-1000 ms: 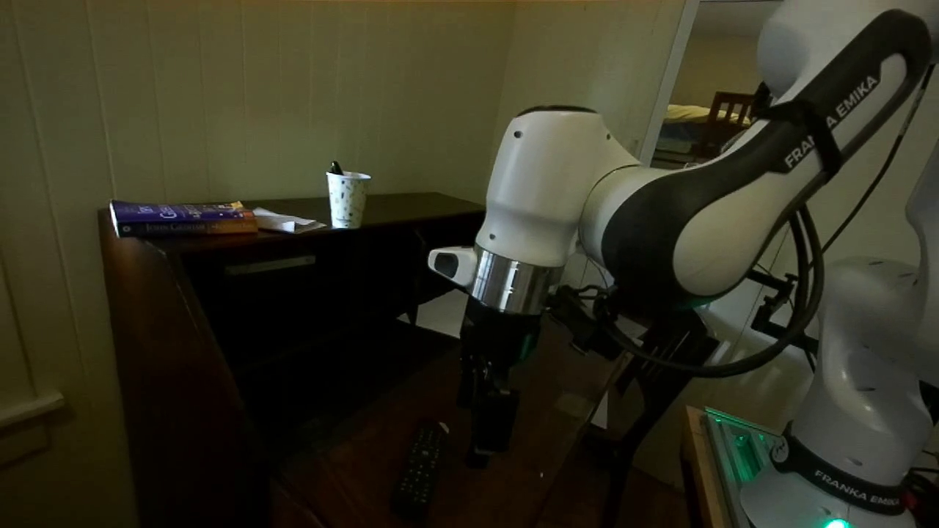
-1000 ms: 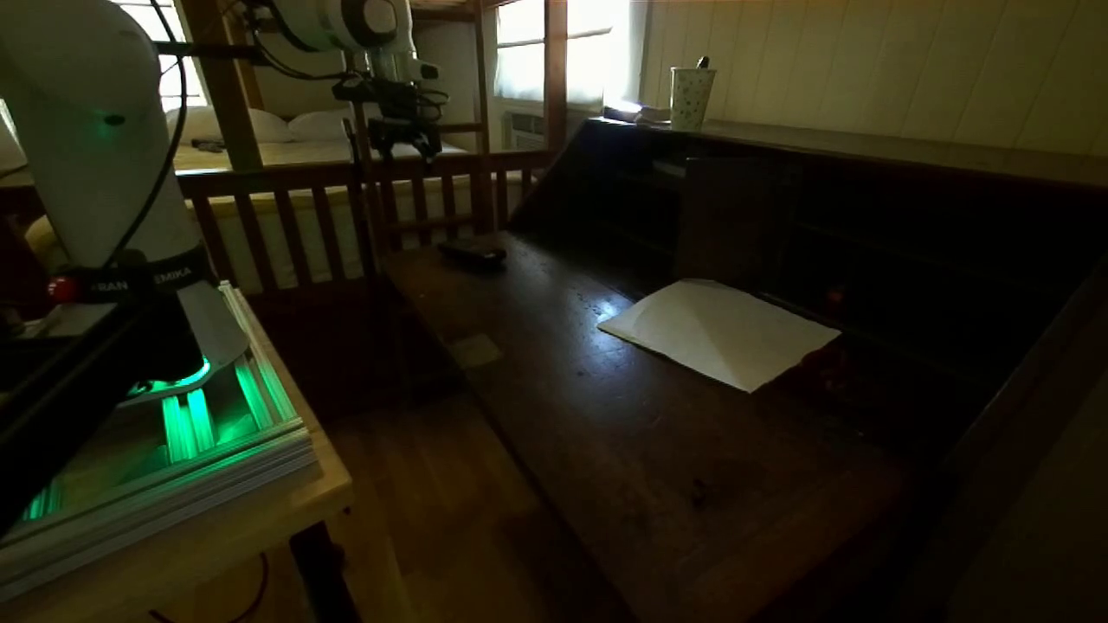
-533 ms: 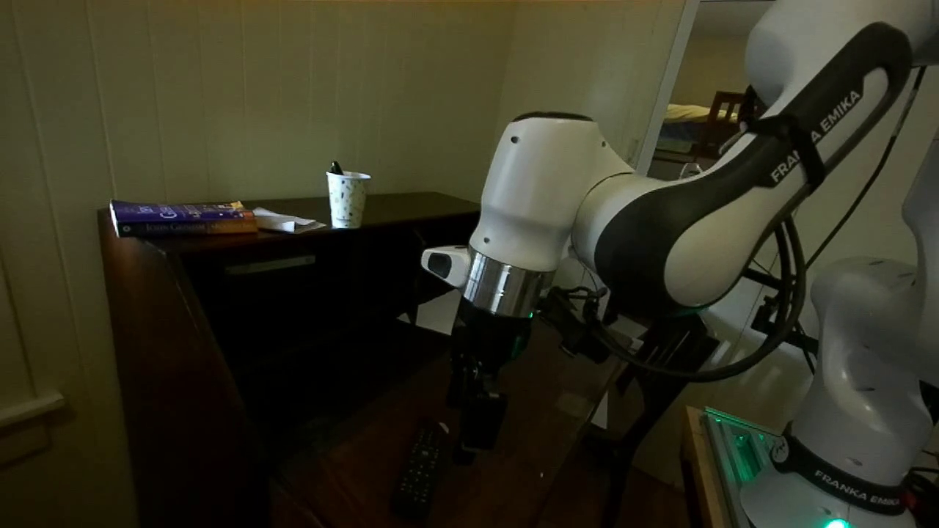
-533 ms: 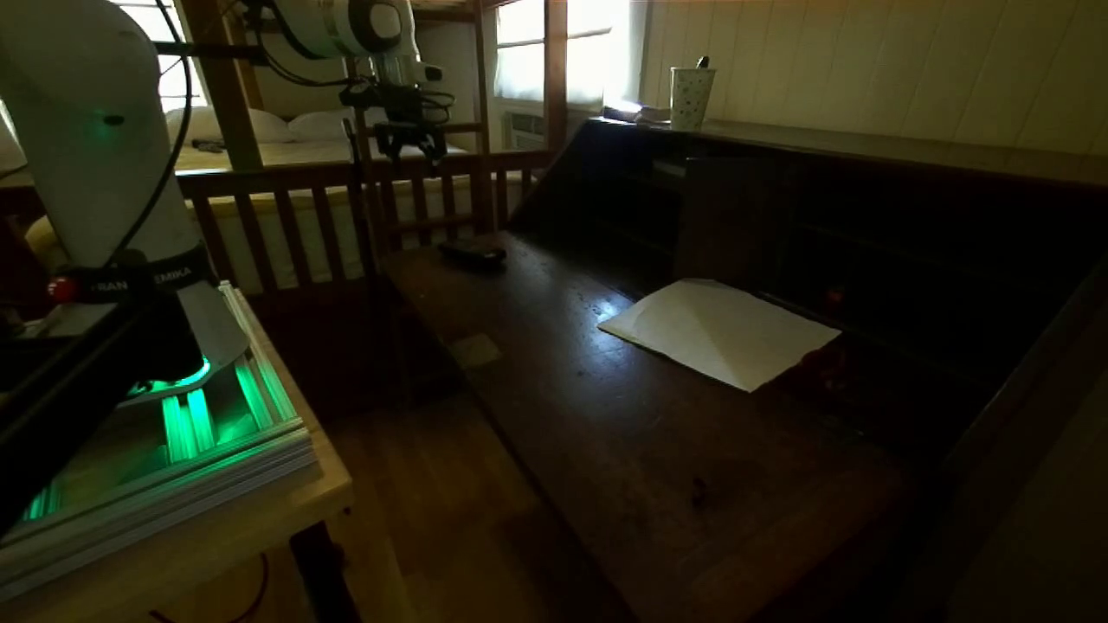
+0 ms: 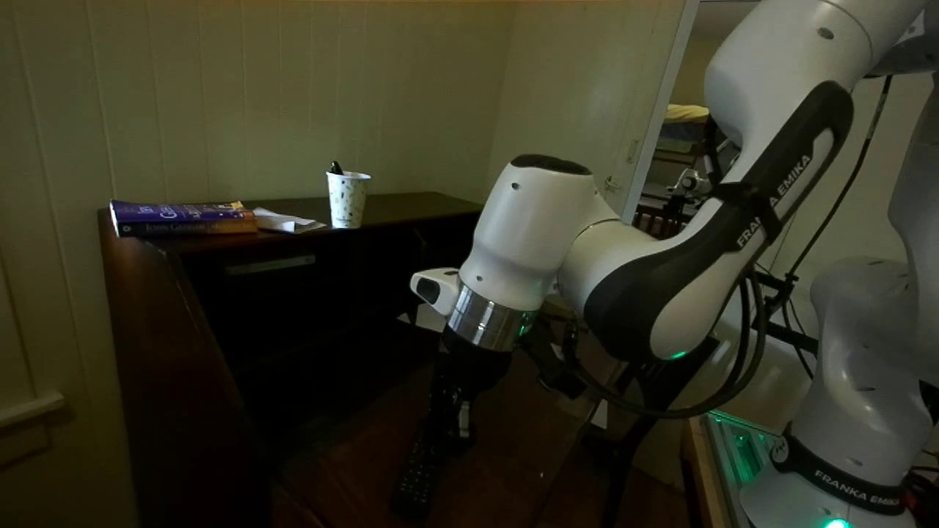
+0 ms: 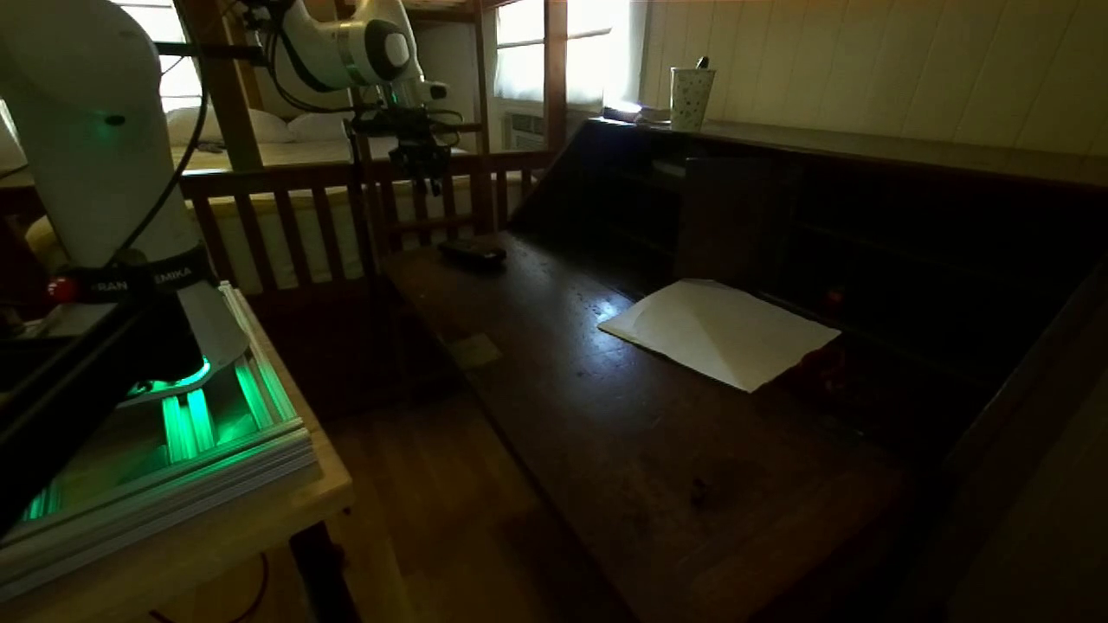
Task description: Press a button on the remote
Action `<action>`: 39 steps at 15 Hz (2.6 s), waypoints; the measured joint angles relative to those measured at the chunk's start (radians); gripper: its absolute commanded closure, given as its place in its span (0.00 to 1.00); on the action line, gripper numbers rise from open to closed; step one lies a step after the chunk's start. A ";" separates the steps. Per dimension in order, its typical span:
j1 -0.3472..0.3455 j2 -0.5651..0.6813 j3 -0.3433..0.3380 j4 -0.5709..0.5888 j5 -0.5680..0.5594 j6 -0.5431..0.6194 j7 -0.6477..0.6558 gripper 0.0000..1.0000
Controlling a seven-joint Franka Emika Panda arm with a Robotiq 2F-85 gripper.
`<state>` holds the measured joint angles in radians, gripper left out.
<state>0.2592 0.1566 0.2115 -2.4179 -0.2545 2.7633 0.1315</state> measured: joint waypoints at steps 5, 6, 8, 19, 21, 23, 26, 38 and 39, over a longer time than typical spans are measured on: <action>0.023 0.069 -0.037 0.006 -0.109 0.063 0.094 1.00; 0.029 0.083 -0.044 0.011 -0.125 0.066 0.108 1.00; 0.047 0.112 -0.059 0.026 -0.155 0.069 0.133 1.00; 0.166 0.245 -0.192 0.141 -0.273 0.087 0.267 1.00; 0.181 0.266 -0.217 0.151 -0.281 0.102 0.276 1.00; 0.198 0.285 -0.241 0.160 -0.283 0.115 0.284 1.00; 0.221 0.309 -0.269 0.170 -0.283 0.137 0.296 1.00; 0.246 0.330 -0.294 0.176 -0.282 0.161 0.314 1.00; 0.246 0.330 -0.294 0.176 -0.281 0.161 0.315 1.00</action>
<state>0.5048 0.4869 -0.0829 -2.2420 -0.5359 2.9245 0.4468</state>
